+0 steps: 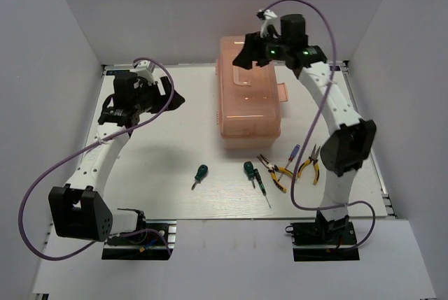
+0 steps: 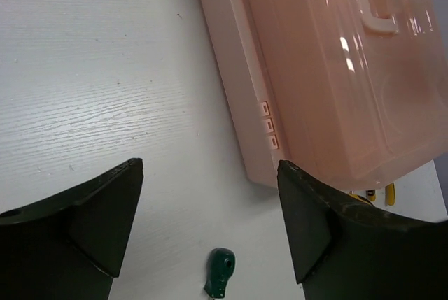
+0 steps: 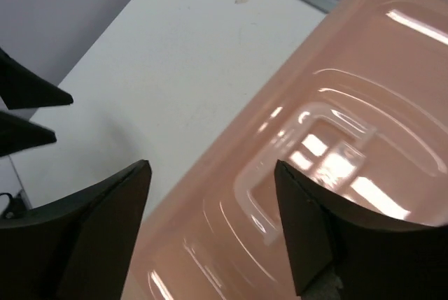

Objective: Sort the tools into containers

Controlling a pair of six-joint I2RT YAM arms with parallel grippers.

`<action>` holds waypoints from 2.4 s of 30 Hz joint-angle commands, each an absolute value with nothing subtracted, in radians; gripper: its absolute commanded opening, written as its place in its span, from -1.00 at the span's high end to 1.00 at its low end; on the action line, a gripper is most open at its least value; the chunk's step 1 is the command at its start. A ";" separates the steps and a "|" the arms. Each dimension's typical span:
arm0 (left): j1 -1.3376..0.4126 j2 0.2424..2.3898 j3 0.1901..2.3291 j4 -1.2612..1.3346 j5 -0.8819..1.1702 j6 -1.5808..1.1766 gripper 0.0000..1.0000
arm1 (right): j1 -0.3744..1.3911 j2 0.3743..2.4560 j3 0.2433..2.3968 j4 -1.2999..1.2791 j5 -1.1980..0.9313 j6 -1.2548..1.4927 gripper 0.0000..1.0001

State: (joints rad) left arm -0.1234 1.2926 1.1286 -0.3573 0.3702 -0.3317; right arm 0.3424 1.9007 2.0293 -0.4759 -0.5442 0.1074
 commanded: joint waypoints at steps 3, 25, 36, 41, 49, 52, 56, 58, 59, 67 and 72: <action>-0.137 1.292 1.127 -0.289 0.434 -0.357 -0.75 | 0.416 2.045 2.169 -0.477 -0.439 0.291 -0.39; -0.137 1.384 1.184 -0.140 0.540 -0.423 -0.75 | 0.479 2.029 1.993 -0.500 -0.199 0.412 -0.30; -0.155 1.555 1.373 0.172 0.678 -0.603 -0.73 | 0.443 2.028 2.009 -0.390 -0.472 0.589 -0.24; -0.178 1.710 1.480 0.215 0.704 -0.663 -0.71 | 0.420 2.017 2.020 -0.318 -0.546 0.643 -0.22; -0.238 1.932 1.726 0.164 0.748 -0.710 -0.71 | 0.397 2.022 2.008 -0.279 -0.621 0.678 -0.22; -0.264 1.988 1.793 0.173 0.758 -0.744 -0.71 | 0.391 2.013 2.003 -0.281 -0.627 0.680 -0.22; -0.301 2.068 1.879 0.149 0.767 -0.767 -0.71 | 0.383 2.020 2.006 -0.284 -0.627 0.676 -0.22; -0.313 2.114 1.936 0.095 0.767 -0.767 -0.71 | 0.379 2.022 2.008 -0.281 -0.630 0.677 -0.22; -0.322 2.123 1.945 0.084 0.779 -0.767 -0.71 | 0.376 2.023 2.008 -0.281 -0.630 0.676 -0.22; -0.353 2.160 1.954 -0.073 0.775 -0.738 -0.65 | 0.354 2.022 1.988 -0.259 -0.659 0.658 -0.40; -0.362 2.169 1.947 -0.130 0.775 -0.729 -0.65 | 0.316 1.945 1.918 -0.256 -0.712 0.615 -0.43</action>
